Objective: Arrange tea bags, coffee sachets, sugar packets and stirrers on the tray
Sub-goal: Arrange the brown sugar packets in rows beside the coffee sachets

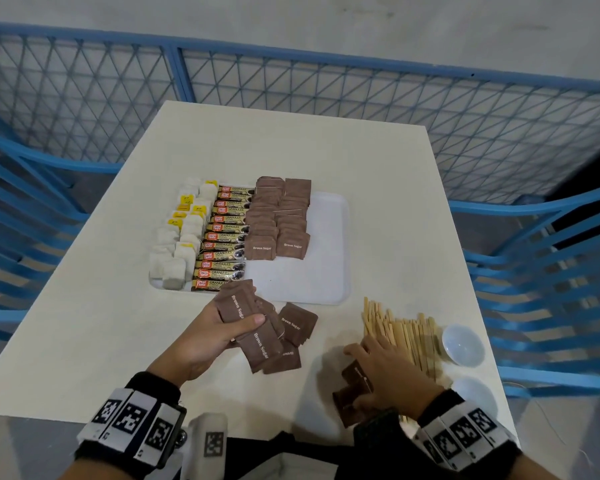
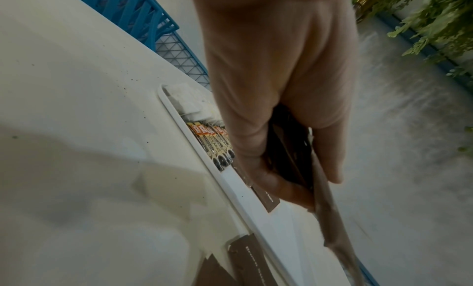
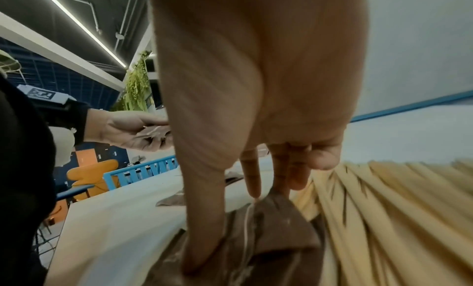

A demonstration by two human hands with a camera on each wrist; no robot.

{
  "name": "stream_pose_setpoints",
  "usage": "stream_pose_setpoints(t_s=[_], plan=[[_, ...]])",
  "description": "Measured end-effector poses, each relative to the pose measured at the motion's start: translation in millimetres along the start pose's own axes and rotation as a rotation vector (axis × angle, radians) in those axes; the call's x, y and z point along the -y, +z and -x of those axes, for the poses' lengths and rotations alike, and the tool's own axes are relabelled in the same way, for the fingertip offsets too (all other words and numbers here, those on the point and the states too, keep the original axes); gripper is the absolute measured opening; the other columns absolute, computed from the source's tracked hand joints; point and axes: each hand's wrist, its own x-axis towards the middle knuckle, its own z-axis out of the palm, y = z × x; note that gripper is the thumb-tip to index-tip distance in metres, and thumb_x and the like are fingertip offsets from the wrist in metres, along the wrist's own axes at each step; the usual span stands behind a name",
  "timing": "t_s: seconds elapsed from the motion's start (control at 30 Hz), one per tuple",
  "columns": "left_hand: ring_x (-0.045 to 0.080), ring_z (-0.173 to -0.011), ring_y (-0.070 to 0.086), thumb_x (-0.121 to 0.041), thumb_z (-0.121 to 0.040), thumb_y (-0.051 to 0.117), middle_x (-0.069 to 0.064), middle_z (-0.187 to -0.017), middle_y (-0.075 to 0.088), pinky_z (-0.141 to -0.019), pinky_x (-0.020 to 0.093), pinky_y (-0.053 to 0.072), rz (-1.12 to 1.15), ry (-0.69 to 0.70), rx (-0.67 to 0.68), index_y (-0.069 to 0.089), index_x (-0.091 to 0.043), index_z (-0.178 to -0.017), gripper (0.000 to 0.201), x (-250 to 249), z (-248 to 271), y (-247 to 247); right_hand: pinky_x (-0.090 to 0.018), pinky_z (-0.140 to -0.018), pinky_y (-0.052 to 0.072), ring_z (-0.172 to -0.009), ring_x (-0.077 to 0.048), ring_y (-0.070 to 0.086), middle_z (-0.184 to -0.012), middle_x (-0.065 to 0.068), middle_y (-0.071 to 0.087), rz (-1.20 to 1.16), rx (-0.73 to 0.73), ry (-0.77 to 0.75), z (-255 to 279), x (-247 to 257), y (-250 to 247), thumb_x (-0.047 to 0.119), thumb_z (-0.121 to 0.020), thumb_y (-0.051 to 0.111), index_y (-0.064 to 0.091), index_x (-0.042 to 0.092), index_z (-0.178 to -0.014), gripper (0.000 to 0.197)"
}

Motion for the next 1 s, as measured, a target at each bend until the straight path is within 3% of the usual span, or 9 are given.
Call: stream_pose_setpoints(t_s=[0.07,0.2,0.37,0.43,0.5,0.57,0.73,0.9,1.0], plan=[[0.023,-0.093,0.068,-0.007,-0.080,0.070,0.012,-0.105,0.071,-0.067,0.027,0.054,-0.010,-0.009,0.000,0.060,-0.003,-0.114,0.036,1.8,0.0,-2.9,-0.033,-0.108,0.030,-0.123,-0.020,0.032,-0.133,-0.003,0.037,-0.041,0.005,-0.004,-1.8,2.1,1.6,0.043,-0.078,0.066,0.027,0.022,-0.138,0.074],[0.024,-0.094,0.067,-0.003,-0.083,0.063,0.014,-0.105,0.071,-0.069,0.028,0.055,-0.020,-0.008,-0.004,0.061,0.000,-0.112,0.029,2.8,0.0,-5.4,-0.029,-0.107,0.030,-0.120,-0.017,0.035,-0.129,0.002,0.045,-0.127,-0.034,-0.038,-5.2,6.1,-1.6,0.031,-0.085,0.061,0.036,0.022,-0.133,0.055],[0.029,-0.102,0.065,-0.012,-0.077,0.071,0.018,-0.112,0.067,-0.072,0.030,0.054,-0.025,-0.008,0.020,0.053,0.001,-0.122,0.050,6.2,-2.1,-7.9,-0.019,-0.092,0.038,-0.101,-0.010,0.047,-0.105,0.005,0.050,-0.405,-0.036,-0.038,-8.8,3.8,-21.7,0.021,-0.087,0.060,0.059,0.021,-0.112,0.025],[0.029,-0.102,0.065,-0.015,-0.076,0.076,0.019,-0.113,0.067,-0.072,0.031,0.054,-0.035,-0.009,0.027,0.052,0.000,-0.122,0.054,6.4,-2.5,-7.8,-0.014,-0.084,0.040,-0.096,-0.009,0.050,-0.103,0.006,0.053,-0.553,-0.077,-0.020,-7.3,-1.8,-30.7,0.019,-0.087,0.061,0.060,0.026,-0.105,0.019],[0.026,-0.097,0.066,-0.009,-0.079,0.072,0.019,-0.112,0.067,-0.070,0.029,0.054,-0.038,-0.006,0.013,0.054,0.000,-0.120,0.045,5.7,-2.9,-6.4,-0.013,-0.078,0.043,-0.094,-0.007,0.055,-0.103,0.010,0.056,-0.697,-0.087,-0.014,-1.6,-8.2,-38.3,0.016,-0.085,0.064,0.057,0.032,-0.096,0.020],[0.022,-0.094,0.067,-0.004,-0.082,0.066,0.018,-0.110,0.068,-0.068,0.026,0.055,-0.033,-0.008,-0.011,0.056,0.000,-0.118,0.038,4.7,-3.2,-4.7,-0.017,-0.079,0.050,-0.095,-0.008,0.059,-0.106,0.010,0.058,-0.786,-0.025,-0.003,5.9,-14.1,-43.4,0.014,-0.082,0.067,0.057,0.034,-0.100,0.028],[0.021,-0.095,0.067,-0.001,-0.081,0.065,0.014,-0.110,0.069,-0.067,0.024,0.055,-0.023,-0.018,-0.024,0.057,-0.003,-0.121,0.040,4.4,-5.1,-3.6,-0.025,-0.089,0.052,-0.101,-0.011,0.059,-0.115,0.002,0.058,-0.490,0.174,0.049,19.5,-18.3,-35.1,0.014,-0.080,0.067,0.047,0.023,-0.126,0.051],[0.021,-0.093,0.067,-0.002,-0.082,0.065,0.015,-0.108,0.070,-0.067,0.024,0.055,-0.028,-0.012,-0.018,0.058,-0.003,-0.118,0.037,3.0,-6.0,-1.6,-0.022,-0.094,0.044,-0.110,-0.014,0.051,-0.124,-0.001,0.052,-0.296,0.114,0.078,19.7,-13.6,-14.0,0.011,-0.083,0.060,0.047,0.015,-0.123,0.042],[0.022,-0.094,0.067,-0.003,-0.082,0.065,0.015,-0.109,0.070,-0.067,0.025,0.054,-0.032,-0.015,-0.014,0.058,-0.003,-0.118,0.037,3.6,-6.1,-2.4,-0.021,-0.092,0.043,-0.109,-0.016,0.052,-0.125,-0.003,0.048,-0.247,0.072,0.084,18.1,-11.0,-8.2,0.010,-0.084,0.058,0.045,0.014,-0.123,0.041]])
